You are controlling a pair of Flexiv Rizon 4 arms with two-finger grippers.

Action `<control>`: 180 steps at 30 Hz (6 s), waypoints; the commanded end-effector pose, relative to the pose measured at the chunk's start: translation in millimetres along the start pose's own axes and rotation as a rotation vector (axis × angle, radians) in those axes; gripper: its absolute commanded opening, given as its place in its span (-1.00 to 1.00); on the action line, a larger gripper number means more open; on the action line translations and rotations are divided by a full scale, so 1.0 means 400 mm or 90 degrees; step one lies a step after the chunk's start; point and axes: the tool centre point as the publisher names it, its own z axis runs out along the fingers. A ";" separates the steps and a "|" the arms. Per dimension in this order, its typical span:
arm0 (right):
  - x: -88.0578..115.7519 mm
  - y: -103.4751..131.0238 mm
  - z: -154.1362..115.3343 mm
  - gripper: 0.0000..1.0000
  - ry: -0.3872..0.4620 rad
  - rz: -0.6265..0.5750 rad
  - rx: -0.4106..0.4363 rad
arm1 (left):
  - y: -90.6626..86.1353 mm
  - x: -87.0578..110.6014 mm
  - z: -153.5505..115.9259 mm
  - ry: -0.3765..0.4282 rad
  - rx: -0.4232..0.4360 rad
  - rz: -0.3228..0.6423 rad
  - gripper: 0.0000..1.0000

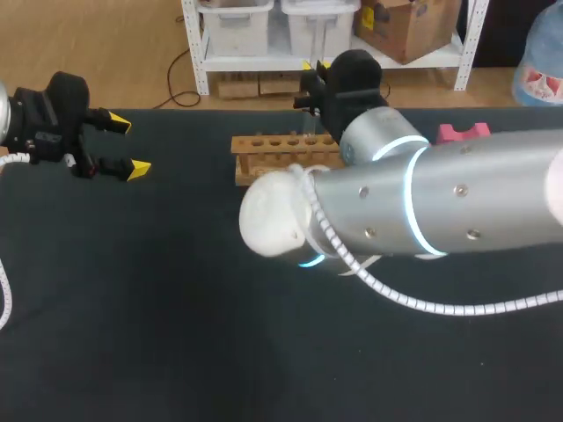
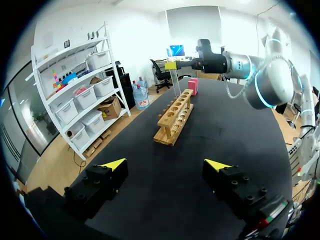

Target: Grasp the test tube, adjust it, and insert it.

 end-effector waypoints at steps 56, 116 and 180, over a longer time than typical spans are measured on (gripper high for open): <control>-0.080 -0.017 -0.148 -1.00 -0.060 -0.110 -0.137 | -0.002 0.006 0.000 -0.006 -0.002 0.002 1.00; -0.011 -0.030 -0.078 -1.00 -0.052 -0.078 -0.124 | -0.002 0.006 0.000 -0.006 -0.002 0.002 1.00; 0.143 -0.052 -0.073 -1.00 0.034 -0.075 -0.112 | -0.002 0.006 0.000 -0.006 -0.002 0.002 1.00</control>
